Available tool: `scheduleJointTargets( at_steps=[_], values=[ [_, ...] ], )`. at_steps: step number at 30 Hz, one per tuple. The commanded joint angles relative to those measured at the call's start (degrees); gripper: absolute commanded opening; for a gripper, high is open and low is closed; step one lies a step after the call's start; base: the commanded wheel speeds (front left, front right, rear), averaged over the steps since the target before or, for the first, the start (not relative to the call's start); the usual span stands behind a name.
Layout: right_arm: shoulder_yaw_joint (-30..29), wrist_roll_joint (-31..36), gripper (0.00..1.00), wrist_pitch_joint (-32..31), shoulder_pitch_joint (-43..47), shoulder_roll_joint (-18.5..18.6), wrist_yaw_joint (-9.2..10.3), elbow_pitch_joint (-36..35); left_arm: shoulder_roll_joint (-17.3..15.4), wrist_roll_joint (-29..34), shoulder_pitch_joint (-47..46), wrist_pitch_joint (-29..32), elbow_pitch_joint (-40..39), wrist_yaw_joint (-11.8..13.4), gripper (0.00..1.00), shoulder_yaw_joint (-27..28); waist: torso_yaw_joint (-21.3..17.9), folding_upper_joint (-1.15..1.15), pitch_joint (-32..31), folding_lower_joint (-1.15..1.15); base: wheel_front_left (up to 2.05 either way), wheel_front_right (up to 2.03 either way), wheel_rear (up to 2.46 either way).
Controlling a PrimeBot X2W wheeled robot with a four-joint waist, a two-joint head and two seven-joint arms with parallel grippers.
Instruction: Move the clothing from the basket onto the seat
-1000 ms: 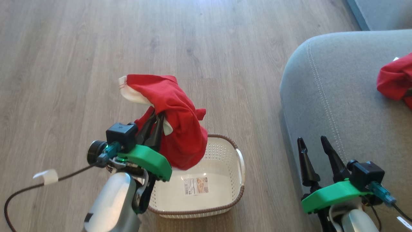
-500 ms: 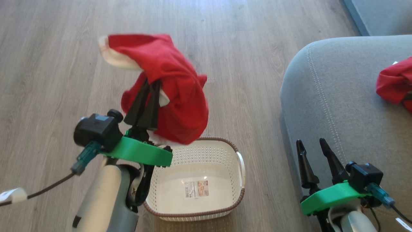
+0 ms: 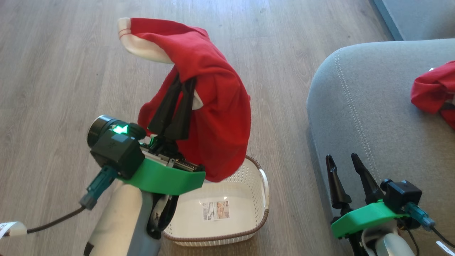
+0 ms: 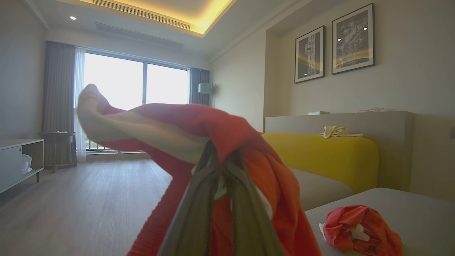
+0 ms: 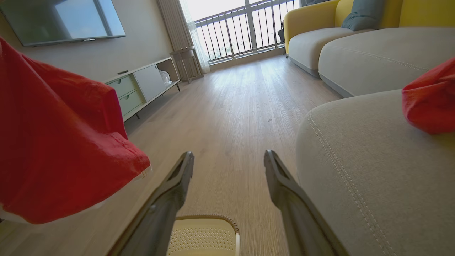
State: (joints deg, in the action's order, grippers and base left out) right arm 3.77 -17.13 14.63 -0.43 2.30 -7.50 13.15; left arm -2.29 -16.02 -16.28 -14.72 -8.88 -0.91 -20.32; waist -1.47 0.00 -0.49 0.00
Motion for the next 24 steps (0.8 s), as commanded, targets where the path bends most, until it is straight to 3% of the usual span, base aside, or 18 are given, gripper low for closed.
scheduleJointTargets(
  at_steps=[1,24],
  values=[
    [1.3,-0.1,1.0,0.4,-0.7,0.6,0.01,-1.8,-0.6,0.5,-2.6,-0.3,-2.6,-0.1,0.0,1.5,-0.1,0.0,0.0,0.0,0.0,0.0,0.0],
    [0.8,-0.4,1.0,0.4,-0.8,0.6,0.01,-2.3,-0.6,1.9,-2.9,-0.3,-3.6,-1.1,0.0,-2.3,-1.1,0.0,0.9,0.0,0.0,0.0,0.0]
  ],
)
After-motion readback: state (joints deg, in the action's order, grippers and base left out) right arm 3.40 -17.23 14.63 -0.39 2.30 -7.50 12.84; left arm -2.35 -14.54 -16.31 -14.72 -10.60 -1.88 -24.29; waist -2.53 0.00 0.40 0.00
